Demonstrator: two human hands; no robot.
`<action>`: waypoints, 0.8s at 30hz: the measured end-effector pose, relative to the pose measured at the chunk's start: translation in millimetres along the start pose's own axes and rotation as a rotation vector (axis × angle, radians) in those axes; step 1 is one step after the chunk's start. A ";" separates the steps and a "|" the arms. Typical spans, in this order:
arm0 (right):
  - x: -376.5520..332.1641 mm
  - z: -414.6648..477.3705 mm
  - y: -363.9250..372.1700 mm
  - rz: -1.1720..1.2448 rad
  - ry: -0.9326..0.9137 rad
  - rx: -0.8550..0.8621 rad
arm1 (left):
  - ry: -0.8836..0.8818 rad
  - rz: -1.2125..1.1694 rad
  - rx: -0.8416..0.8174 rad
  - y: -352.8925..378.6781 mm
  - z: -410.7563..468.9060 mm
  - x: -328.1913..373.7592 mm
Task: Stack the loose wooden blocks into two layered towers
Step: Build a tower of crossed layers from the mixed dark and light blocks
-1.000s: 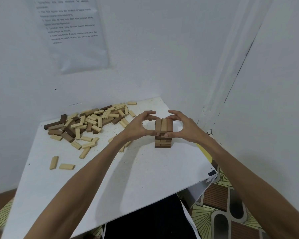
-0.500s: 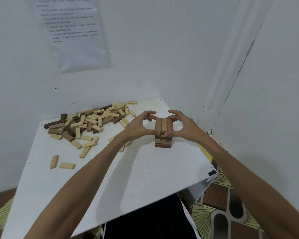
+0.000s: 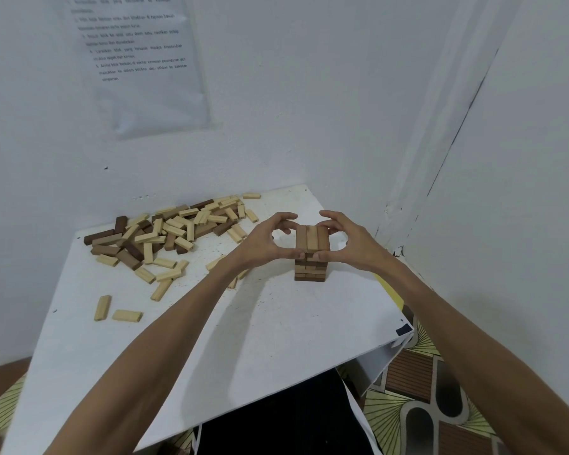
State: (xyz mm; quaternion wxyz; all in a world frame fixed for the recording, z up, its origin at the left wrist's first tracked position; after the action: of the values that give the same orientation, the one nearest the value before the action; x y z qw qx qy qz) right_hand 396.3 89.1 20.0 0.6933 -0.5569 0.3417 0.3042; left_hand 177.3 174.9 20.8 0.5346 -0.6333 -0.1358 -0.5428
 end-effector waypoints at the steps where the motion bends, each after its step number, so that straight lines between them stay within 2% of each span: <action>1: -0.2 0.2 -0.2 -0.004 -0.003 0.000 | -0.001 0.000 0.002 0.3 0.2 -0.3; 24: 0.0 0.4 -0.1 -0.021 -0.018 0.017 | 0.010 0.027 0.021 -1.4 -2.5 -0.8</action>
State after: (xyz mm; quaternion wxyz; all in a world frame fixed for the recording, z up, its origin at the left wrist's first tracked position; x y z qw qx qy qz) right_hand 396.5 89.5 20.0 0.7043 -0.5517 0.3321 0.2989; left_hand 174.7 173.7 20.4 0.5490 -0.6268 -0.1304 -0.5373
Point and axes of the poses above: each hand's wrist, its own z-axis towards the middle knuckle, its own y-axis out of the palm, x = y × z, the point moved 3 cm from there along z, towards the middle knuckle, and after that the axes turned 9 degrees about x, right-handed, at the moved point
